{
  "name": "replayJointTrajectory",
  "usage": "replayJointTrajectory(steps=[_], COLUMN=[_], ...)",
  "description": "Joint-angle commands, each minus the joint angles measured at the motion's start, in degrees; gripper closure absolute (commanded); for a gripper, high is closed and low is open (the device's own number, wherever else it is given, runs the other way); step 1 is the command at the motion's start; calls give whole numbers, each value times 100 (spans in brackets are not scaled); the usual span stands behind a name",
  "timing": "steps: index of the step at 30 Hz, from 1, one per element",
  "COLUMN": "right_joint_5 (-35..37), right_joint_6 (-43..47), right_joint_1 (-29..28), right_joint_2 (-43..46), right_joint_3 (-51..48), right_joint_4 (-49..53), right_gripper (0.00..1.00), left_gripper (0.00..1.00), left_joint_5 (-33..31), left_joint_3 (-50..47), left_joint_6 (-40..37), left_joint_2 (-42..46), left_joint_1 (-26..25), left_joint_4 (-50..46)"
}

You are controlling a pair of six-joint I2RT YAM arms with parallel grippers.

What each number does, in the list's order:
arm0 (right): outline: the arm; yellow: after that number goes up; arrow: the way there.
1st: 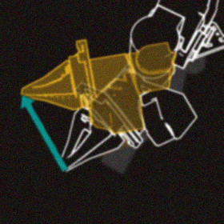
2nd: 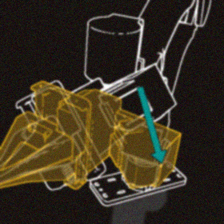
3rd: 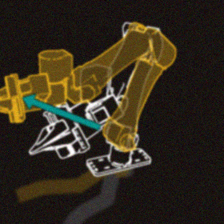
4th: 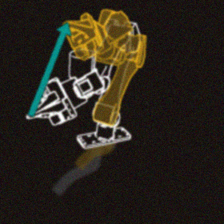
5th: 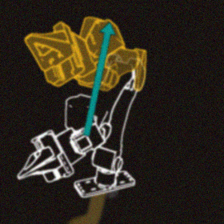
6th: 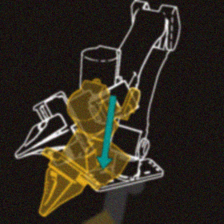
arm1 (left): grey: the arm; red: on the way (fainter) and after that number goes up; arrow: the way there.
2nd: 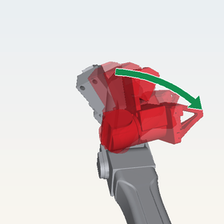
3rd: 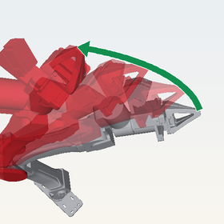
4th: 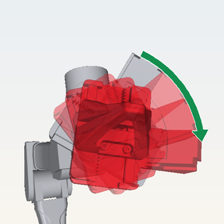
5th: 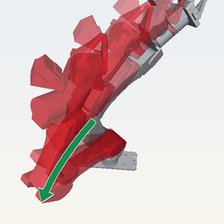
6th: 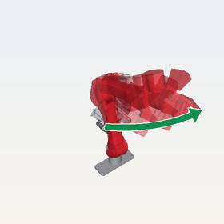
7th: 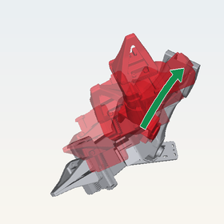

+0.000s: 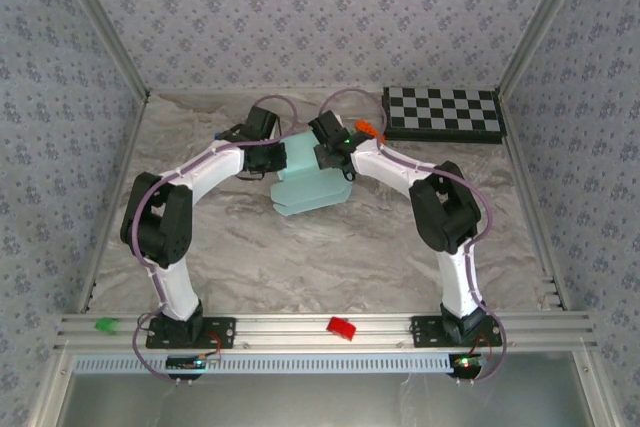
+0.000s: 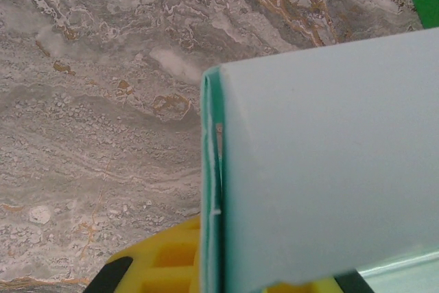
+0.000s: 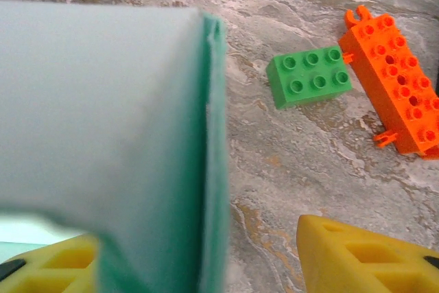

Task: Fold the paper box

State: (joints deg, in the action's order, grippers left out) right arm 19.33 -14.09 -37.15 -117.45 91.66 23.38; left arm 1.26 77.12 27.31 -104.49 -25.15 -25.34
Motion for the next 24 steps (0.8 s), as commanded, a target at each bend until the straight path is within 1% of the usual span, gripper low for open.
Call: replayJointTrajectory(steps=[1,7,12,15,19,24], right_joint_5=[-321,-300,-254,-175,-9,-346], right_joint_6=[29,39,52,15,-148,-361], right_joint_1=[32,39,84,166,424,869], right_joint_2=[327,855,1383,1682,2105,2513], right_joint_3=[-127,-456,-681,-728,-737,-780], right_joint_4=[-179,-352,-222,21,423,834], right_gripper=[39,37,35,35,35,34], left_gripper=[100,100,100,100,100,100], left_joint_5=[111,-36,-126,-181,-242,-94], left_joint_3=[193,161,151,268,274,167], left_joint_6=[27,318,624,963,1580,2804], left_joint_2=[-72,-89,-116,-149,-52,96], left_joint_1=[-17,-25,-95,-124,-213,-228], left_joint_4=[38,-90,-216,-463,-639,-883])
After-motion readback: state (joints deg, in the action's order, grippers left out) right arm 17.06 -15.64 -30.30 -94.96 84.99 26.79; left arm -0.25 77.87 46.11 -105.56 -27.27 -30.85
